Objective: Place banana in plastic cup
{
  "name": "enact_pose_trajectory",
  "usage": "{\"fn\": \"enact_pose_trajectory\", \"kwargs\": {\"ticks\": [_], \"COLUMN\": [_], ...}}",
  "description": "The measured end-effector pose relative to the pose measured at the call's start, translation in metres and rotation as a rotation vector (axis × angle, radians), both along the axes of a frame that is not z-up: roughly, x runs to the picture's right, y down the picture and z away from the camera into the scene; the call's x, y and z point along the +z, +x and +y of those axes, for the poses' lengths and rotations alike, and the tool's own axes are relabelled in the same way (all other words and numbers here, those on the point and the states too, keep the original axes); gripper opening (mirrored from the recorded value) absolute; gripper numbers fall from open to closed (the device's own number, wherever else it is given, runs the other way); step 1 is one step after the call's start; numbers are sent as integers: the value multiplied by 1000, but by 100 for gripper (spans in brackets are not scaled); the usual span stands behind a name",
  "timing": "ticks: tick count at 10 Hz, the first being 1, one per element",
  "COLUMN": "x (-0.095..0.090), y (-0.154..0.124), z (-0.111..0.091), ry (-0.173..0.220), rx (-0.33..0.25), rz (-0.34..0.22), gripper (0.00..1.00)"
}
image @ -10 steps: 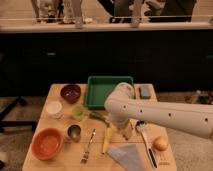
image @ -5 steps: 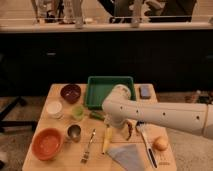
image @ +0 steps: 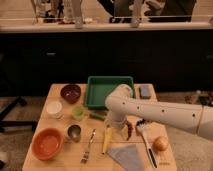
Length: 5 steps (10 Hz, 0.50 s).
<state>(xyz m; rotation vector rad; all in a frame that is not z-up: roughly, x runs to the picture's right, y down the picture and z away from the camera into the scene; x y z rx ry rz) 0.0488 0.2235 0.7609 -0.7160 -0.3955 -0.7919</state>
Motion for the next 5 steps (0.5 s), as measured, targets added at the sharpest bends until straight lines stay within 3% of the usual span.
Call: {"fn": "enact_pose_trajectory", "kwargs": {"ticks": [5], "x": [10], "y": [-12], "z": [9], "ry": [-42], "rx": [-15], "rz": [-16], "gripper": [80]}}
